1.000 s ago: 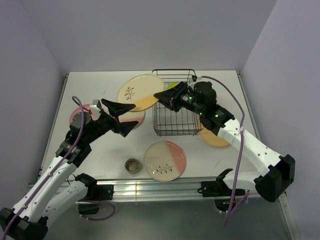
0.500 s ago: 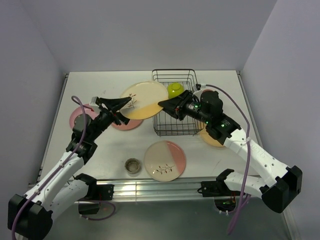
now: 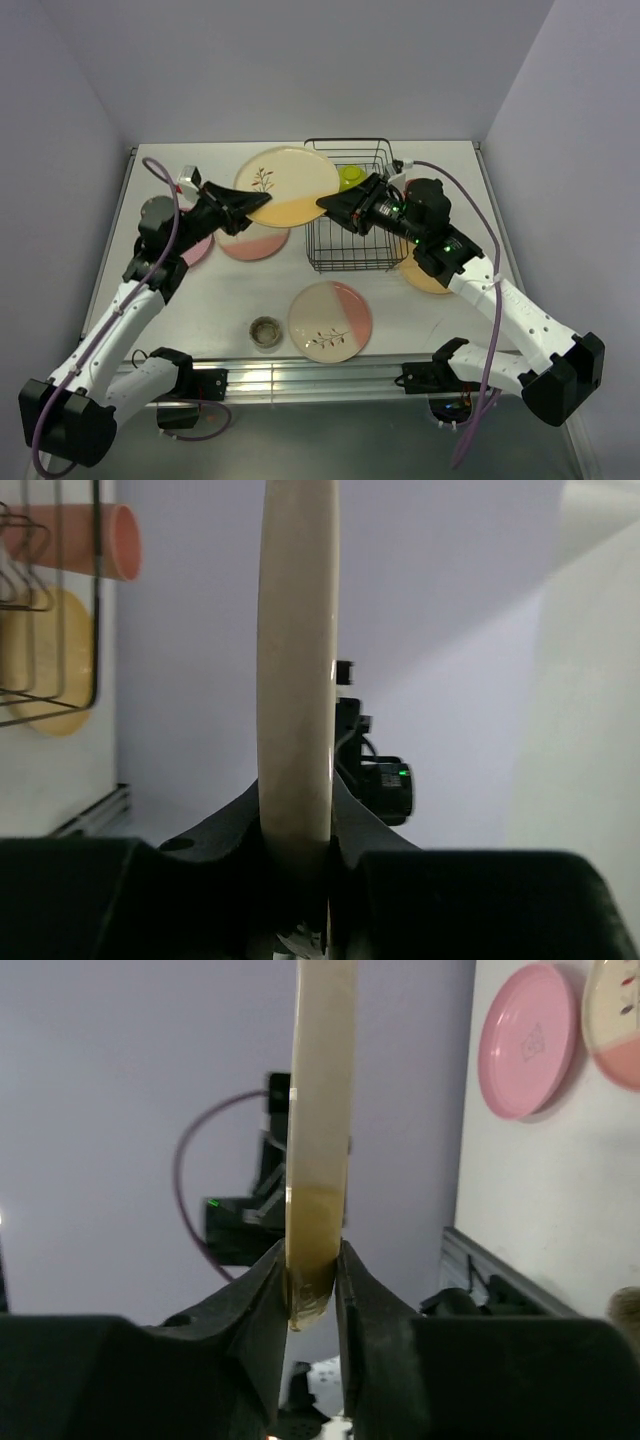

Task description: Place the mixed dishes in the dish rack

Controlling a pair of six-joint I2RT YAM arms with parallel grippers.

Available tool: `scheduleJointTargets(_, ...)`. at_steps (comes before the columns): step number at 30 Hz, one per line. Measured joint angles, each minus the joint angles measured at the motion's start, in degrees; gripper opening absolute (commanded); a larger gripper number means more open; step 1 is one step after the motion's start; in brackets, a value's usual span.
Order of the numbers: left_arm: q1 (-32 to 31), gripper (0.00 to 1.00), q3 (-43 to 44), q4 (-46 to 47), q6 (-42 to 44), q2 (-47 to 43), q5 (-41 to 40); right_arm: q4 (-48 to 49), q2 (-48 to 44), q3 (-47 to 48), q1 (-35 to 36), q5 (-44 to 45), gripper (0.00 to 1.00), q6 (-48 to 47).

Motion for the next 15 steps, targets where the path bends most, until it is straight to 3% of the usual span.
scheduleJointTargets(7,0.52,0.00,22.75,-25.27,23.87,5.95,2.58,-5.09,0.04,4.48,-0.74,-1.03,0.72,-8.33)
scheduleJointTargets(8,0.52,0.00,24.68,-28.09,26.69,6.19,2.56,-6.19,-0.02,5.31,-0.74,-0.96,0.90,-9.55)
scheduleJointTargets(11,0.52,0.00,28.87,-34.23,33.22,7.45,2.43,-9.46,-0.13,7.37,-0.94,-0.42,0.97,-12.24)
scheduleJointTargets(15,0.50,0.00,31.85,-40.24,39.78,10.21,1.92,-15.13,-0.59,9.57,-1.81,1.07,0.98,-15.54)
